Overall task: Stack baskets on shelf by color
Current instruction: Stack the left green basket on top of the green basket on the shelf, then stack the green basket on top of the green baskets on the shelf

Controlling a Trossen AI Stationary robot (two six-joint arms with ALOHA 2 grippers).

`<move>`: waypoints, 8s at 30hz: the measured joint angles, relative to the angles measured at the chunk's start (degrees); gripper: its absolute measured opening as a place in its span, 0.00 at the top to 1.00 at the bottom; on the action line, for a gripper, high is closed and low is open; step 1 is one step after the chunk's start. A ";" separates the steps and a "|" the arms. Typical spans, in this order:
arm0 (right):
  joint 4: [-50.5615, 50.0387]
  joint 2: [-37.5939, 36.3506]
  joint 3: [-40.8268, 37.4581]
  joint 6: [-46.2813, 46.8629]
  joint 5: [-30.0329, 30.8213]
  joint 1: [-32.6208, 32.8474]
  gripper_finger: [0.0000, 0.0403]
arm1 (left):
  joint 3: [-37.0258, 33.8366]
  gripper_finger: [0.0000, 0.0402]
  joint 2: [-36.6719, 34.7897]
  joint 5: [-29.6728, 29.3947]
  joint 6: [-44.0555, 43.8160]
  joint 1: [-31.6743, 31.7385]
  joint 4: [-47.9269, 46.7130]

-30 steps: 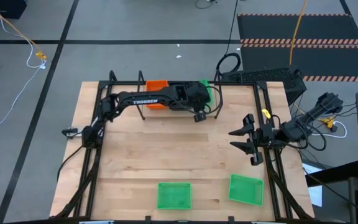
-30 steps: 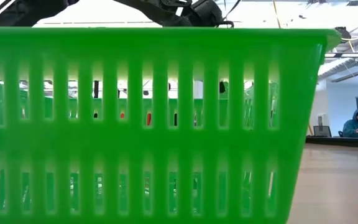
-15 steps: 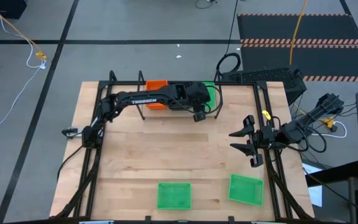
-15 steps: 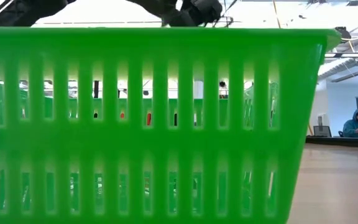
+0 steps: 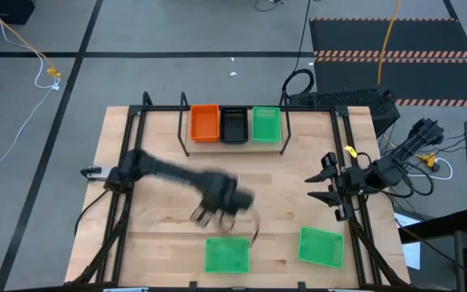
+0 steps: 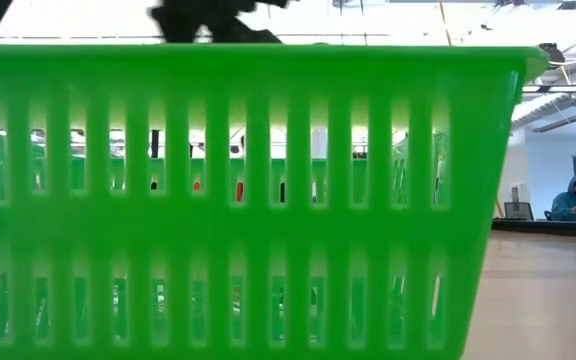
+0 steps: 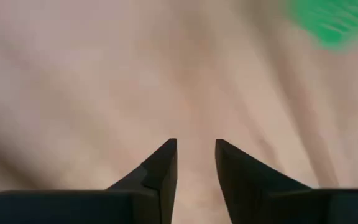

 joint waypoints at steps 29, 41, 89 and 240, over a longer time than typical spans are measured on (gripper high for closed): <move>1.19 -0.11 0.00 -8.13 8.87 0.62 0.62 | -7.91 0.70 0.00 -11.24 20.59 -22.36 17.40; -0.13 -0.11 -0.02 -4.77 8.61 1.02 0.62 | -14.90 0.70 0.11 -7.18 26.99 -24.17 22.98; -1.12 5.68 -0.07 8.21 22.69 8.53 0.62 | 0.49 0.99 -1.02 3.79 -8.66 27.91 52.18; 2.93 16.87 4.72 -14.76 33.24 16.09 0.62 | -12.82 0.60 16.04 7.82 49.47 -0.35 100.93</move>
